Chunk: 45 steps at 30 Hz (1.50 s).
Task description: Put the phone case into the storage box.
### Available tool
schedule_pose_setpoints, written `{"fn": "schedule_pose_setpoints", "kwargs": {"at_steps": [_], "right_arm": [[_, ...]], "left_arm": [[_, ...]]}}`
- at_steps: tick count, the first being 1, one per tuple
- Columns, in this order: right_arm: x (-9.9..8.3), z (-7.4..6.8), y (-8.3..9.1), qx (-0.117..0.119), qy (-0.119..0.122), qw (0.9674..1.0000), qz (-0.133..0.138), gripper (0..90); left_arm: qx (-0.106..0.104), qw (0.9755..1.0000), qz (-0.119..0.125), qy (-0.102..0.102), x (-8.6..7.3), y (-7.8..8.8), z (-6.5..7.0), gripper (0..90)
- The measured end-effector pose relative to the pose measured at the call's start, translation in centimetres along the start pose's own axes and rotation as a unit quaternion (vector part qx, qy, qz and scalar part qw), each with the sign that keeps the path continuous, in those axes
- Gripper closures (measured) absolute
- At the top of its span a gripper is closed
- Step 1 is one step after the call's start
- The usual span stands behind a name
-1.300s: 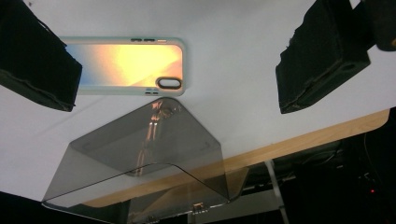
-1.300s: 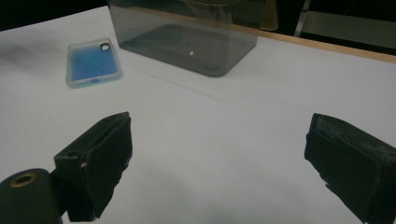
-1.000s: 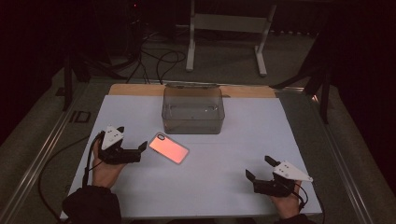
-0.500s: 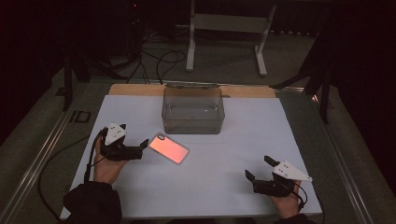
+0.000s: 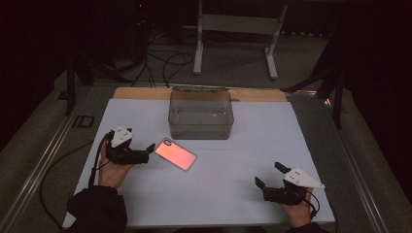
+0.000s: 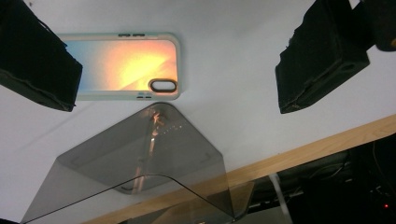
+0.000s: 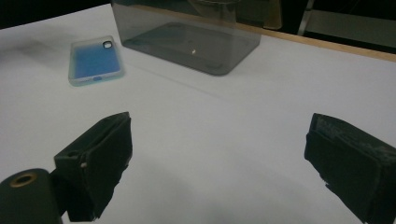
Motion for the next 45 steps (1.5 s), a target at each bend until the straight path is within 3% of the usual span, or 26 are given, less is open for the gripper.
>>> {"fn": "schedule_pose_setpoints", "kwargs": {"at_steps": [34, 45], "right_arm": [[0.0, -0.1, 0.0, 0.001, 0.0, 1.0, 0.0, 7.5], [0.0, -0.1, -0.1, 0.002, 0.002, 1.0, -0.002, 7.5]], "left_arm": [[-0.005, 0.9993, -0.038, 0.003, 0.6, -2.1, -0.5, 4.6], [-0.006, 0.9975, -0.07, 0.005, -0.1, -3.2, -0.7, 6.5]]}}
Point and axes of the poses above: each handheld gripper's, and its own axes: y roughly backward along the jaws, x roughly out of its top, z roughly to its right, the point moved 6 cm from there along -y, roughly forward along the jaws, and after that the axes turned 5 degrees about z, right-handed, at the moved point
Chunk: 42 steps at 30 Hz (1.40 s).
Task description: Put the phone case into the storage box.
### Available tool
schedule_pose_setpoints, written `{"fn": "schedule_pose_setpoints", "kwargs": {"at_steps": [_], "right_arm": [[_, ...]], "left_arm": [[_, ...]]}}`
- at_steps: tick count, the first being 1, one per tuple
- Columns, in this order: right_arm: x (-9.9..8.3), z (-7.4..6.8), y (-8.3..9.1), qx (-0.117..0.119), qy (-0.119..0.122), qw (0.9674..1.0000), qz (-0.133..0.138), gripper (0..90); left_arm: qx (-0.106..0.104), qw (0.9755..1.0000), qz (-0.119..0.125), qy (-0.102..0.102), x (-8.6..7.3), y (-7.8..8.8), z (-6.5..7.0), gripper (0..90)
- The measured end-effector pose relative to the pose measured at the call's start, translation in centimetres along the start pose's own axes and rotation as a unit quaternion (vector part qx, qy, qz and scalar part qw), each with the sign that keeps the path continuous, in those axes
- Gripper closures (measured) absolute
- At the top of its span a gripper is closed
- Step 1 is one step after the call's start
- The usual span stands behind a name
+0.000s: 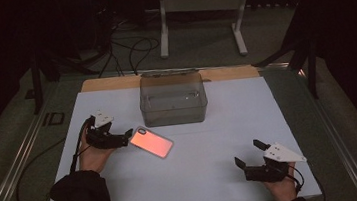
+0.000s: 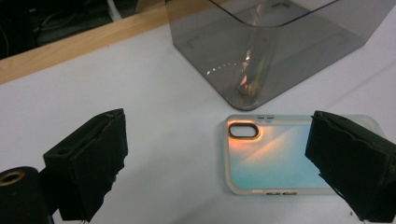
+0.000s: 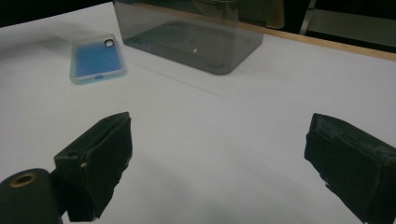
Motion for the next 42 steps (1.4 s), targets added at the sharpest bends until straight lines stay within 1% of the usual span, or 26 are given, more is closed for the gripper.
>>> {"fn": "schedule_pose_setpoints", "kwargs": {"at_steps": [2, 4, 13, 17, 22, 24, 31, 33, 42], "right_arm": [[0.0, 0.0, 0.0, 0.0, 0.0, 1.0, 0.0, 7.5], [0.0, 0.0, 0.0, 0.001, 0.001, 1.0, -0.001, 7.5], [0.0, 0.0, 0.0, 0.001, 0.001, 1.0, -0.001, 7.5], [0.0, 0.0, 0.0, 0.001, 0.002, 1.0, -0.001, 7.5], [0.0, 0.0, 0.0, 0.002, 0.002, 1.0, -0.002, 7.5], [0.0, 0.0, -0.1, 0.003, 0.004, 1.0, -0.002, 7.5], [0.0, 0.0, 0.0, 0.003, 0.003, 1.0, -0.003, 7.5], [-0.1, -0.1, -0.1, 0.003, 0.003, 1.0, -0.004, 7.5], [-0.1, -0.1, -0.1, 0.003, 0.003, 1.0, -0.005, 7.5]], "left_arm": [[0.0, 1.0, 0.0, 0.0, 0.0, 0.0, 0.0, 6.7], [-0.001, 0.9999, -0.01, -0.001, -0.1, -0.4, 0.1, 7.3], [-0.005, 0.9994, -0.032, -0.006, -0.2, -1.3, 0.4, 10.2], [-0.01, 0.9989, -0.045, -0.006, -0.5, -1.7, 0.6, 11.7], [-0.01, 0.9981, -0.061, -0.003, -0.9, -2.2, 0.5, 14.6], [-0.013, 0.9976, -0.067, -0.005, -1.0, -2.3, 0.5, 15.7], [-0.019, 0.9966, -0.08, 0.001, -1.5, -3.0, 0.6, 18.4], [-0.021, 0.9965, -0.08, 0.005, -1.6, -3.1, 0.6, 19.3], [-0.02, 0.9957, -0.09, 0.006, -1.9, -3.7, 0.7, 21.3]]}}
Point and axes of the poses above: each handheld gripper's, and its own axes: y roughly backward along the jaws, x roughly out of its top, z roughly to its right, the point moved 6 cm from there along -y, roughly forward along the jaws, and after that the axes turned 5 degrees about z, right-handed, at the moved point
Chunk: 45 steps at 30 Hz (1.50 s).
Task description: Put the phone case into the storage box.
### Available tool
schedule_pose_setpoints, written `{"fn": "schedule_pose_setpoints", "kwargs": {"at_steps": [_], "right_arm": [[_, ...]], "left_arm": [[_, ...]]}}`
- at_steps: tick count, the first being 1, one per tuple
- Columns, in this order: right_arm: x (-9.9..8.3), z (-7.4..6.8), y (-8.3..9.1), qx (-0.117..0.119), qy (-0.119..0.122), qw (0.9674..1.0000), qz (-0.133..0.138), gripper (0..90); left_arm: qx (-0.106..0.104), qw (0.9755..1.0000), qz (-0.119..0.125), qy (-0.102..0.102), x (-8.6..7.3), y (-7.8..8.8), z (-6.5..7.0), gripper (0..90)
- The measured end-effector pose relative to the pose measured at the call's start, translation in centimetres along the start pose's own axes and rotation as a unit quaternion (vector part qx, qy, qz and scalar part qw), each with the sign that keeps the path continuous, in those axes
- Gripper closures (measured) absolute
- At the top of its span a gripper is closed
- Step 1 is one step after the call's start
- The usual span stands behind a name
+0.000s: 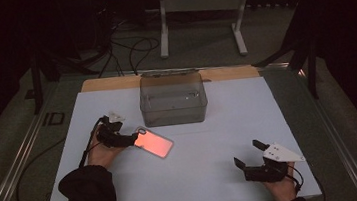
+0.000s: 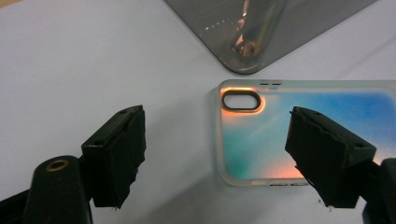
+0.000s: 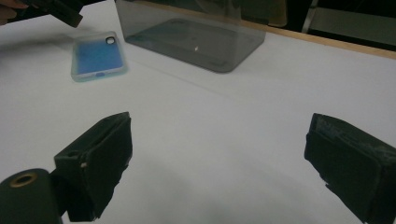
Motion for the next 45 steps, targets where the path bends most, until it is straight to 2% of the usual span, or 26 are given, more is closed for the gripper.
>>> {"fn": "schedule_pose_setpoints", "kwargs": {"at_steps": [14, 24, 31, 34, 45], "right_arm": [[0.0, 0.0, 0.0, 0.001, 0.001, 1.0, -0.001, 7.5], [0.0, 0.0, 0.0, 0.001, 0.001, 1.0, -0.001, 7.6], [0.0, 0.0, 0.0, 0.001, 0.0, 1.0, -0.001, 7.5], [0.0, 0.0, 0.0, 0.001, 0.0, 1.0, -0.001, 7.5], [0.0, 0.0, -0.1, 0.001, 0.001, 1.0, -0.002, 7.5]], "left_arm": [[0.002, 0.9997, -0.022, 0.008, -0.5, -0.8, -0.2, 31.5], [-0.013, 0.999, -0.041, 0.011, -1.0, -1.4, 0.0, 49.6], [-0.031, 0.9981, -0.047, 0.024, -1.1, -1.7, 0.0, 66.5], [-0.03, 0.9979, -0.051, 0.027, -1.2, -1.9, -0.1, 72.3], [-0.032, 0.9975, -0.057, 0.026, -1.1, -2.2, 0.1, 81.8]]}}
Point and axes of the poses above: each handheld gripper's, and its own axes: y roughly backward along the jaws, x roughly out of its top, z roughly to its right, the point moved 6 cm from there along -y, roughly forward along the jaws, and after that the axes turned 5 degrees about z, right-handed, at the moved point
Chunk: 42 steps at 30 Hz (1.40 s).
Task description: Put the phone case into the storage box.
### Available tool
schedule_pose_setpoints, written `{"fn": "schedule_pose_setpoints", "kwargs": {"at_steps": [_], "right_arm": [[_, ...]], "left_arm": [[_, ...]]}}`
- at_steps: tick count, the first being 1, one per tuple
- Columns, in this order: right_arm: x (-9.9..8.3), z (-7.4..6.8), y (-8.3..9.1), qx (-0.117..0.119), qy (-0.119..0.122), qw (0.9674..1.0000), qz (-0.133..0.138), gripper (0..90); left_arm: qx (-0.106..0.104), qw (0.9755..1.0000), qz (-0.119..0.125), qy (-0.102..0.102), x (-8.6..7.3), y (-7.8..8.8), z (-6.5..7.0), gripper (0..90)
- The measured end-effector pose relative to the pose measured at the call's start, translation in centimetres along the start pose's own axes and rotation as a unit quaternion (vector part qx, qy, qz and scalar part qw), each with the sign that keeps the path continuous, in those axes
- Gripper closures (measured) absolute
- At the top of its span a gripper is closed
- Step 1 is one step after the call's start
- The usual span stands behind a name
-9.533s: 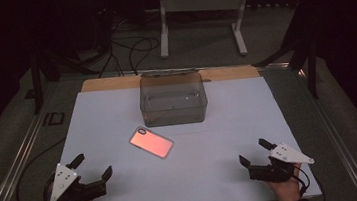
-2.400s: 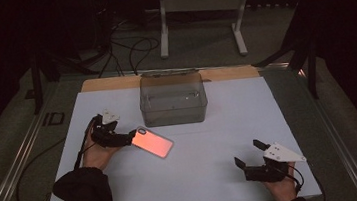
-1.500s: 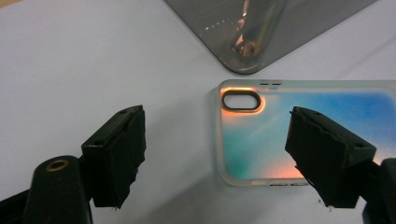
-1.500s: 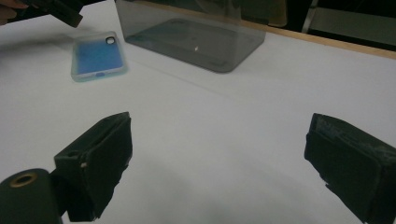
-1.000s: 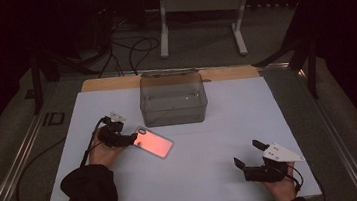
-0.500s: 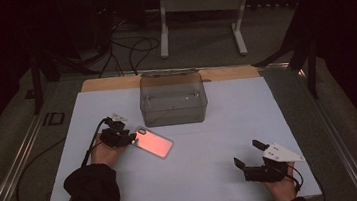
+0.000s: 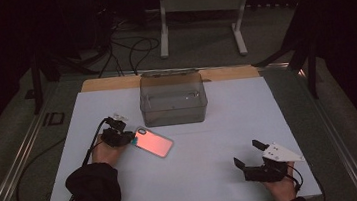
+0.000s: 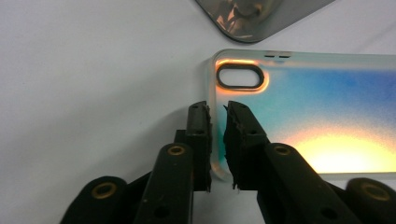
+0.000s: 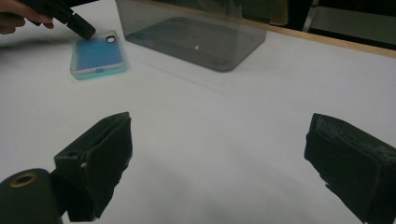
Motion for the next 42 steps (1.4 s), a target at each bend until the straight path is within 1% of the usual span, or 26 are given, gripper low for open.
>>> {"fn": "schedule_pose_setpoints", "kwargs": {"at_steps": [1, 2, 3, 6, 7, 11, 18, 23, 25, 36, 37, 41, 42], "right_arm": [[0.0, 0.0, 0.0, 0.001, 0.0, 1.0, 0.0, 7.5], [0.0, -0.1, 0.0, 0.001, 0.0, 1.0, 0.0, 7.5], [0.0, 0.0, 0.0, 0.0, 0.001, 1.0, 0.0, 7.5], [0.0, 0.0, 0.0, 0.001, 0.001, 1.0, 0.001, 7.5], [0.0, 0.0, 0.0, 0.001, 0.0, 1.0, 0.001, 7.5], [0.0, 0.0, 0.0, 0.001, -0.001, 1.0, 0.0, 7.5], [0.0, 0.0, 0.0, 0.001, -0.001, 1.0, 0.0, 7.5], [0.0, 0.1, 0.0, 0.0, -0.001, 1.0, 0.0, 7.5], [0.0, 0.0, 0.0, 0.001, -0.002, 1.0, 0.001, 7.6], [0.0, 0.0, 0.0, 0.002, -0.003, 1.0, 0.0, 7.5], [0.0, 0.0, 0.0, 0.002, -0.002, 1.0, 0.0, 7.5], [0.0, 0.1, 0.0, 0.0, -0.003, 1.0, 0.0, 7.5], [0.0, 0.1, 0.0, 0.0, -0.003, 1.0, -0.001, 7.5]], "left_arm": [[0.004, 1.0, 0.0, 0.001, 0.0, 0.0, 0.0, 82.8], [0.008, 1.0, -0.001, 0.001, 0.0, 0.0, -0.1, 86.0], [0.007, 1.0, -0.001, 0.004, 0.0, 0.0, -0.1, 87.5], [0.007, 1.0, -0.001, 0.001, 0.0, 0.0, -0.1, 88.0], [0.014, 0.9998, 0.0, -0.011, 0.0, 0.0, 0.0, 88.5], [0.018, 0.9997, 0.002, -0.018, 0.0, 0.0, 0.0, 88.9], [0.021, 0.9996, 0.01, -0.016, 0.0, 0.1, 0.0, 88.9], [0.024, 0.9994, 0.019, -0.02, 0.2, 0.5, 0.1, 89.0], [0.024, 0.9992, 0.025, -0.018, 0.3, 0.6, 0.2, 89.0], [0.027, 0.9981, 0.051, -0.024, 1.0, 2.2, 0.3, 89.0], [0.027, 0.9976, 0.059, -0.023, 1.2, 2.6, 0.4, 89.0], [0.031, 0.9967, 0.071, -0.024, 1.4, 3.2, 0.4, 88.9], [0.031, 0.9964, 0.077, -0.022, 1.5, 3.3, 0.4, 88.9]]}}
Point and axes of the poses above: each handheld gripper's, and its own axes: y roughly backward along the jaws, x roughly out of its top, z roughly to its right, the point moved 6 cm from there along -y, roughly forward along the jaws, and after that the axes turned 5 degrees about z, right-handed, at the moved point
